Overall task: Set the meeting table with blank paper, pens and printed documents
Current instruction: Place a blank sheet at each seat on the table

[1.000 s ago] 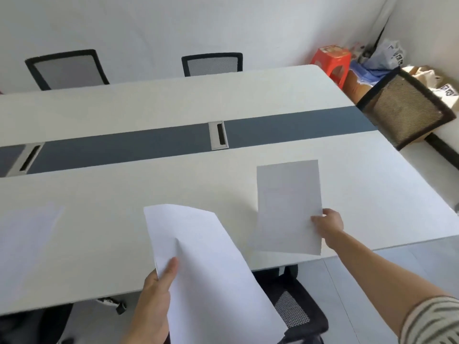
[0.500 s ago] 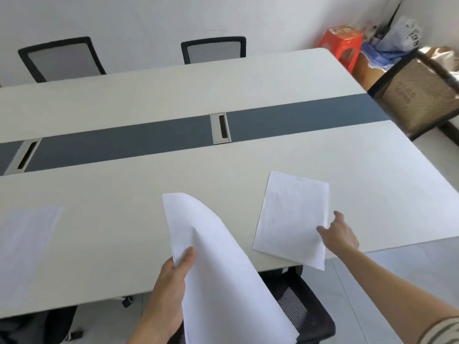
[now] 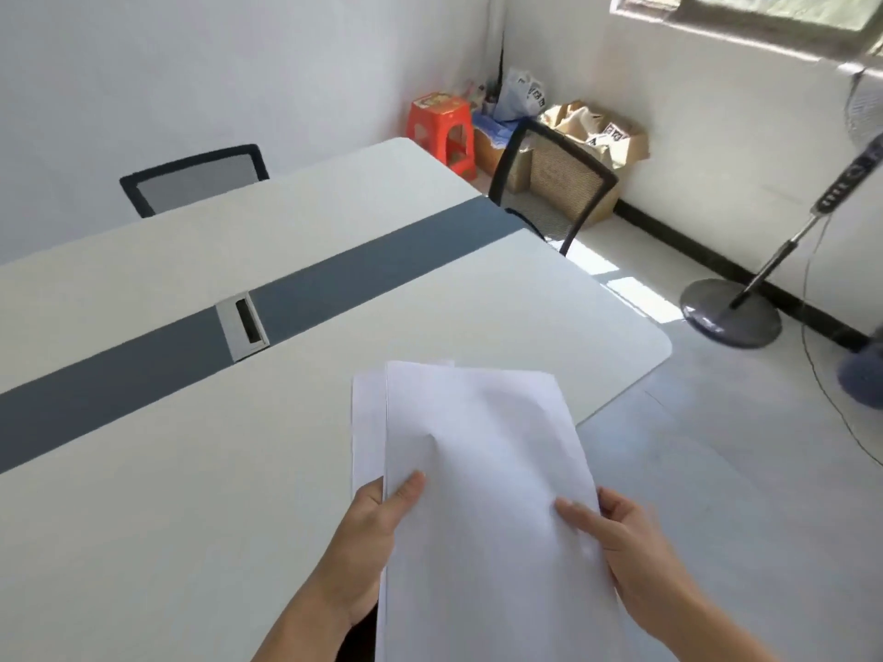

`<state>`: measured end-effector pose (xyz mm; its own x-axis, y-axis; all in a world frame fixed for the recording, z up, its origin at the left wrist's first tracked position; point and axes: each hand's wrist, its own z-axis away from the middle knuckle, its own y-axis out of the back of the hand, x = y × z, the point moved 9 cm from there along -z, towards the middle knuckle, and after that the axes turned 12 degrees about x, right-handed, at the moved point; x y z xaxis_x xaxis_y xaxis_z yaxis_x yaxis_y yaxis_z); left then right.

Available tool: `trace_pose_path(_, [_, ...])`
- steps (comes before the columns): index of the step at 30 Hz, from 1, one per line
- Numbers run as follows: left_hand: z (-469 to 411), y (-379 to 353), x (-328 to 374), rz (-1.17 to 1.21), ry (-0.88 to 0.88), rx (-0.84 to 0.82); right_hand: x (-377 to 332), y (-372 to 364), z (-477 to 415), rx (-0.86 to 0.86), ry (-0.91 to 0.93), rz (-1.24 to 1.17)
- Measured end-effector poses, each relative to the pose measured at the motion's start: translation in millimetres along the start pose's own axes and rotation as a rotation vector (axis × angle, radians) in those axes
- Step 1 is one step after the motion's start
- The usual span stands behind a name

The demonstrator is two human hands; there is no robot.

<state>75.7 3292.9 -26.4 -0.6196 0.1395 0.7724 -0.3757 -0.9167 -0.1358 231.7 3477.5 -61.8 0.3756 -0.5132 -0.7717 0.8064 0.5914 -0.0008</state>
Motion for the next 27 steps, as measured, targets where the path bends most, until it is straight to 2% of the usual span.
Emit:
trace_pose_path(6, [11,-143,-28,-0.127,0.032,-0.164,-34,157,7,0.266,0.249,-0.122])
trace_pose_path(12, [30,-294,-80,-0.232,0.104,-0.281,-29,327,7,0.545,0.3,-0.211])
trace_pose_path(16, [40,-373,-110,-0.308,0.118,-0.343,-22,412,6,0.664,0.28,-0.277])
trace_pose_path(21, [29,-436,-116,-0.363,0.11,-0.369,-32,462,-15,0.678,0.256,-0.341])
trace_pose_path(27, [-27,-519,-103,-0.362,0.071,-0.407,-70,491,-77,0.627,0.255,-0.356])
